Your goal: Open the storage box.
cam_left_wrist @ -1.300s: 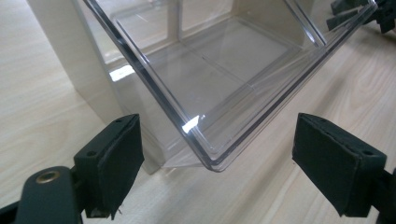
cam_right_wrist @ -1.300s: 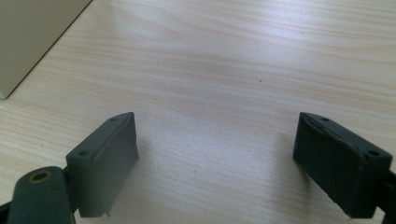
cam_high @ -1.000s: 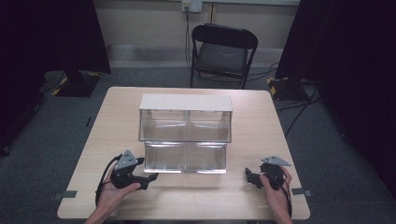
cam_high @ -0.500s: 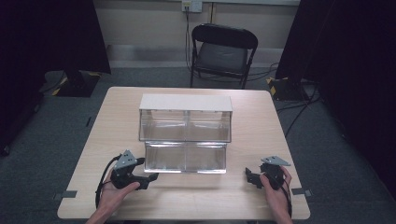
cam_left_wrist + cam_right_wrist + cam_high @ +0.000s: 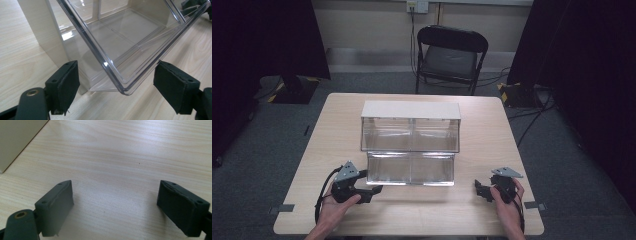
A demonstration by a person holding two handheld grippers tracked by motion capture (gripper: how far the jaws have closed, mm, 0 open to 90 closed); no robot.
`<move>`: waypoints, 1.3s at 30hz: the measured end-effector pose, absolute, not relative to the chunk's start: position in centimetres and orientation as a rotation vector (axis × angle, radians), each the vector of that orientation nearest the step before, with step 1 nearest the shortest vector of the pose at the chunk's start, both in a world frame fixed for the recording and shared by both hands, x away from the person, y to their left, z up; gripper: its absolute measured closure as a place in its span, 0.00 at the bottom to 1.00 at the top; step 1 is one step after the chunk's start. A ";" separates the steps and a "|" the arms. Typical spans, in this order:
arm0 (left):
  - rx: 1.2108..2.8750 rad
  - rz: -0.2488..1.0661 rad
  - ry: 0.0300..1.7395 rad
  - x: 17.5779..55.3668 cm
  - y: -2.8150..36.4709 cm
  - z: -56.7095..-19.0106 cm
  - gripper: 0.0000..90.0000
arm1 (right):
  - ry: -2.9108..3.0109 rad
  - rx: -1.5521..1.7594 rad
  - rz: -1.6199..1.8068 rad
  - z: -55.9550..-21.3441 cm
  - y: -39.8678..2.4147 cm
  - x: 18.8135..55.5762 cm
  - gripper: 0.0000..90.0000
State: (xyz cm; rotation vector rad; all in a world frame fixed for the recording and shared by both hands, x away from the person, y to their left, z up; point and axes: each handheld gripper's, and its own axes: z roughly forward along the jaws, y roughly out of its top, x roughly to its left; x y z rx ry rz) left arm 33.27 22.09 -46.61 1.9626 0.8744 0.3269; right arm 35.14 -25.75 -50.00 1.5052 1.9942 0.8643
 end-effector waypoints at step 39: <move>1.934 0.318 0.843 32.9 22.2 -45.9 0.18 | 1.996 1.503 0.864 -50.0 -25.7 35.2 0.14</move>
